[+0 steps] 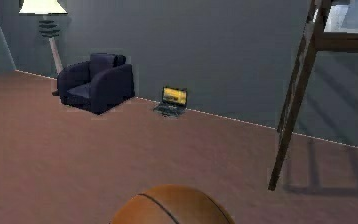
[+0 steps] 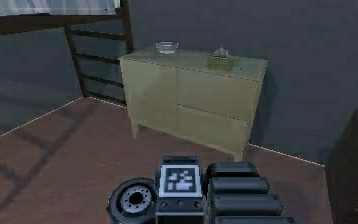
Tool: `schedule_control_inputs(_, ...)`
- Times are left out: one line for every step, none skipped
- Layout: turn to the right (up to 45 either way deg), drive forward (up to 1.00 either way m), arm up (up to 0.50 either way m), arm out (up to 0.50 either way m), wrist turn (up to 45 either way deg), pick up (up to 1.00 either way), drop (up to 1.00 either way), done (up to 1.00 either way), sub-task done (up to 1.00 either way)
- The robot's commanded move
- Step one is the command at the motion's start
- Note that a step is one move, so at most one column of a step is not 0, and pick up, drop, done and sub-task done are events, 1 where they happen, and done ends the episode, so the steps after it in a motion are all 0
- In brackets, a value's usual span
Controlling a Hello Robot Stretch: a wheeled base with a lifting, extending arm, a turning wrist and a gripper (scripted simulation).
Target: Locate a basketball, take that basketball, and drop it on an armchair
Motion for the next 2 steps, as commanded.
schedule_control_inputs(0.0, 0.05, 0.0, 0.0, 0.0, 0.0, 0.0, 0.0, 0.0)
schedule_control_inputs(-36.0, 0.0, 0.0, 0.0, 0.0, 0.0, 0.0, 0.0, 0.0)
